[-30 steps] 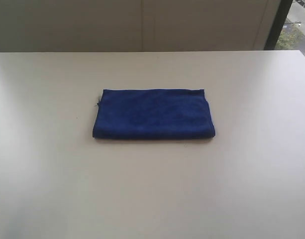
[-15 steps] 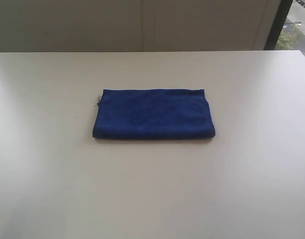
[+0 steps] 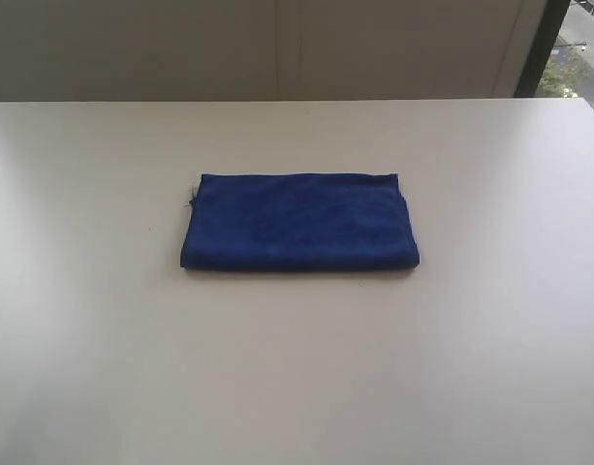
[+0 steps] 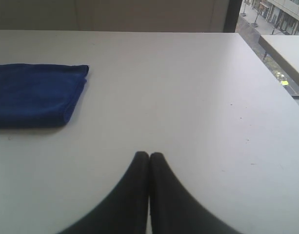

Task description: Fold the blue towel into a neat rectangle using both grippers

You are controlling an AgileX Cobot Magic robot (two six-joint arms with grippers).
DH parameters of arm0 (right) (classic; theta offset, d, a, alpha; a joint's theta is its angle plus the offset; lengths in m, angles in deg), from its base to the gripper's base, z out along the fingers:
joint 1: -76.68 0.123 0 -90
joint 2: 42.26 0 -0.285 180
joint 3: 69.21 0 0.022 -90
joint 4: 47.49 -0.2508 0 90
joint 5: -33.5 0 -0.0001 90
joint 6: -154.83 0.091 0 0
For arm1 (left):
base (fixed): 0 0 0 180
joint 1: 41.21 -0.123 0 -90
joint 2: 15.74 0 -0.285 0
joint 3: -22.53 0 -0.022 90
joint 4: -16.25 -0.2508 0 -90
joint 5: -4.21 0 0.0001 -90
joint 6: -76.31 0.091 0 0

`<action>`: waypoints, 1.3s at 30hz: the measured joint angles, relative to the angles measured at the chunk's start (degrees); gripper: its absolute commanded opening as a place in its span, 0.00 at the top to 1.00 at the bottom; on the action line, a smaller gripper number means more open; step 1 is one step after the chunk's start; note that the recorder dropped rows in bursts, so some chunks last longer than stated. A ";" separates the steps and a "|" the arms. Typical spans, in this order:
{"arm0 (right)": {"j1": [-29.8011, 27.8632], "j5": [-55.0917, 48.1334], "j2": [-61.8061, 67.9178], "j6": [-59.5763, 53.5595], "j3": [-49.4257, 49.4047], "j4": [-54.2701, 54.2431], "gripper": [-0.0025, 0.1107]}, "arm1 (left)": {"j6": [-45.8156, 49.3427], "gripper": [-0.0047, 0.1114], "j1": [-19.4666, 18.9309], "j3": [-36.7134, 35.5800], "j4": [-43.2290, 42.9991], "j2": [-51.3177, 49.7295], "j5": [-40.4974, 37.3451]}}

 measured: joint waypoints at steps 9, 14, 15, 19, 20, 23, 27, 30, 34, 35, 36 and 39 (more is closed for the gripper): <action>0.00 0.00 0.00 0.00 0.00 0.00 0.98 | -0.47 0.96 -0.58 0.00 0.00 0.00 0.07; 0.00 0.00 0.00 0.00 0.00 0.00 0.98 | 0.07 0.96 -0.58 0.00 -0.10 0.00 0.07; 0.00 0.00 0.00 0.00 0.00 0.00 0.98 | 0.55 0.96 -0.58 0.00 -0.10 0.00 0.07; 0.00 0.00 0.00 0.00 0.00 0.00 0.98 | 1.36 0.96 -0.58 0.00 -0.10 0.00 0.07; 0.00 0.00 0.00 0.00 0.00 0.00 0.98 | 1.44 0.96 -0.58 0.00 -0.10 0.00 0.07; 0.00 0.00 0.00 0.00 0.00 0.00 0.98 | 1.44 0.96 -0.61 0.00 -0.10 0.00 0.07; 0.00 0.00 0.00 0.00 0.00 0.00 0.98 | 1.44 0.96 -1.24 0.00 -0.10 0.00 0.07; 0.00 0.00 0.00 0.00 0.00 0.00 0.98 | 1.22 0.96 -2.05 0.00 -0.22 0.00 0.07; 0.00 0.00 0.00 0.00 0.00 0.00 0.98 | 1.07 0.96 -2.51 0.00 -0.30 0.00 0.07; 0.00 0.00 0.00 0.00 0.00 0.00 0.98 | 1.07 0.96 -2.51 0.00 -0.30 0.00 0.07; 0.00 0.00 0.00 0.00 0.00 0.00 0.98 | 1.07 0.96 -2.51 0.00 -0.30 0.00 0.07; 0.00 0.00 0.00 0.00 0.00 0.00 0.98 | 1.07 0.96 -2.51 0.00 -0.30 0.00 0.07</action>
